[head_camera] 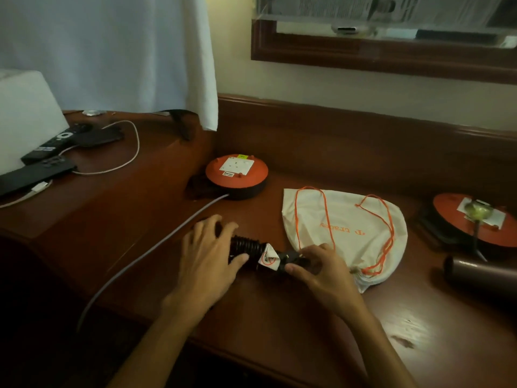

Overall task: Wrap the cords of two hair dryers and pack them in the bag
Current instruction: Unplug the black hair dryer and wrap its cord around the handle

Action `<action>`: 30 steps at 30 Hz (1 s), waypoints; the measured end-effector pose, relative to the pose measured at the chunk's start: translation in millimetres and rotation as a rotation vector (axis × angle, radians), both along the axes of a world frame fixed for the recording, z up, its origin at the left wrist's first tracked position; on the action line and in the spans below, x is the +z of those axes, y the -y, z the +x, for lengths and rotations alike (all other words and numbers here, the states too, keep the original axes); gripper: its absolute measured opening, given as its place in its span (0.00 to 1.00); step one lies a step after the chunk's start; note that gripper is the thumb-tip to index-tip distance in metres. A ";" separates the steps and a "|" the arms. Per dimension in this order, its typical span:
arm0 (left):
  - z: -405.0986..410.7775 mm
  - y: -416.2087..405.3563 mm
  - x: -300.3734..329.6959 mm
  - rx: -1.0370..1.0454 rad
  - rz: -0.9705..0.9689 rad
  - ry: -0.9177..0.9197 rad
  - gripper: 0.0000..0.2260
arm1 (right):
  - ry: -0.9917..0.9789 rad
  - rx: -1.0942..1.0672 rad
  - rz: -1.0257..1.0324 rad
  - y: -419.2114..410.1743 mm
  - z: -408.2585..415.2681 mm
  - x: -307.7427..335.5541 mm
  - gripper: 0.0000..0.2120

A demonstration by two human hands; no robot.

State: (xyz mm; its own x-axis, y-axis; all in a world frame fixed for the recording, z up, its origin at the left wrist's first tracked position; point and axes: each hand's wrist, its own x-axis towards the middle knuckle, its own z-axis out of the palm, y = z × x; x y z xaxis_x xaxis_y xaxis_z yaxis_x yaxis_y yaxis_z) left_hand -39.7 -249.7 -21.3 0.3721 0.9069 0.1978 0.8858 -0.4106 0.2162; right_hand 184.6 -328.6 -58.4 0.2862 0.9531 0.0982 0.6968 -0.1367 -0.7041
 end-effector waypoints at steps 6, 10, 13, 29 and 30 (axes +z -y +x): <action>-31.4 -7.2 -27.1 0.057 -0.090 0.275 0.28 | 0.261 0.055 -0.153 -13.3 -8.6 40.4 0.26; -34.9 -46.4 -28.8 -0.051 -0.099 0.293 0.26 | 0.061 0.085 -0.098 -38.8 -33.0 43.5 0.26; -28.7 -65.6 -34.9 -0.125 -0.085 0.258 0.28 | 0.109 0.169 -0.129 -46.0 -56.6 19.9 0.22; 4.7 -155.7 -35.4 -0.302 -0.225 0.104 0.26 | -0.143 -0.007 0.068 -88.4 -101.0 -6.5 0.33; 6.9 -158.4 -33.3 -0.309 -0.244 0.095 0.26 | -0.135 -0.014 0.067 -90.8 -100.6 -5.9 0.33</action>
State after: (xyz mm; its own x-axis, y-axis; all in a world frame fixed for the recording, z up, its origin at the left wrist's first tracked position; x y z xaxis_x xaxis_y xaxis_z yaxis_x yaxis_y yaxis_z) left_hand -32.8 -91.2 -54.6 0.6250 0.7798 0.0370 0.7000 -0.5808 0.4155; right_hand 83.9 -237.8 -64.3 0.3146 0.9414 0.1215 0.5937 -0.0952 -0.7991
